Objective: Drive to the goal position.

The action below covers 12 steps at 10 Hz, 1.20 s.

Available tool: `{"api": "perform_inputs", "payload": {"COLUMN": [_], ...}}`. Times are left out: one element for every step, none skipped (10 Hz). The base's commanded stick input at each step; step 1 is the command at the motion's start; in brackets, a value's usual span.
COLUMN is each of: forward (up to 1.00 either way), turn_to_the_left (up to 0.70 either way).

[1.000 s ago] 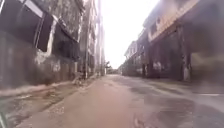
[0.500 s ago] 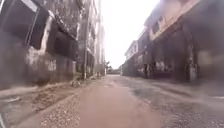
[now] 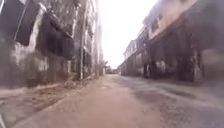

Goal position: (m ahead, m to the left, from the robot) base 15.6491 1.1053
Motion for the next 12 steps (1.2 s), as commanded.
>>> {"api": "perform_inputs", "payload": {"forward": [0.85, 0.85, 0.85, 0.85, 0.85, 0.85, 0.85, 0.85, 0.85, 0.85, 0.85, 0.85], "turn_to_the_left": [-0.3, -0.14, -0.01, -0.04, -0.26, -0.01, -0.12, -0.21, -0.27, -0.09, -0.18, -0.28]}}
